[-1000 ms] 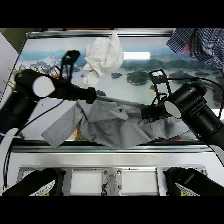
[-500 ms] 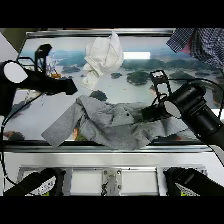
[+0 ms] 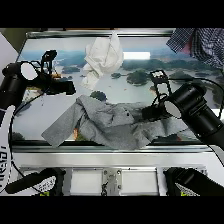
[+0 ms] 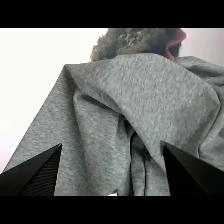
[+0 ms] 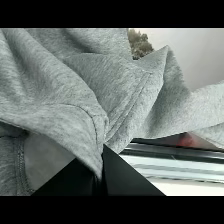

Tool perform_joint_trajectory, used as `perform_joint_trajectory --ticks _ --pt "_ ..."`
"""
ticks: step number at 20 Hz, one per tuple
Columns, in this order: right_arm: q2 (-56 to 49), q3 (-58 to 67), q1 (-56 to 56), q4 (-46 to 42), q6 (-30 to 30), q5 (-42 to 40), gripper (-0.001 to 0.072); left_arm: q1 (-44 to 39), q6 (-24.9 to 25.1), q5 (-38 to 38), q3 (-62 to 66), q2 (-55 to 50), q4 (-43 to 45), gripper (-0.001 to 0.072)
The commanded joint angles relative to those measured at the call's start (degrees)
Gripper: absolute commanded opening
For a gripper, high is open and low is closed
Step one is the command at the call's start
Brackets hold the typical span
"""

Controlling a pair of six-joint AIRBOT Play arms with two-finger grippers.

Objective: Fold the clothes and pants, and hang the long-sleeved shirts on hangers.

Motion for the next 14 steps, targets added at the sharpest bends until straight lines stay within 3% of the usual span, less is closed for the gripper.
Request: perform_joint_trajectory --ticks 1,3,5,9,14 --pt "0.00 0.02 0.02 -0.02 -0.02 0.04 0.0027 4.20 -1.44 1.99 0.02 -3.85 -1.90 0.0670" --pt "0.00 0.02 0.02 0.00 0.00 0.04 0.0027 6.93 -0.74 2.97 0.02 -4.68 -5.25 0.0671" --pt "0.00 0.02 0.02 -0.02 0.00 0.04 0.0027 10.51 -1.77 6.43 0.02 -4.66 -2.69 0.0670" --pt "0.00 0.00 0.02 0.00 0.00 0.04 0.0027 15.72 -5.09 12.52 0.02 -6.64 10.01 0.0669" --pt "-0.02 0.00 0.02 0.00 0.00 0.04 0.0027 14.10 -7.19 17.86 0.04 -16.09 26.36 0.0669"
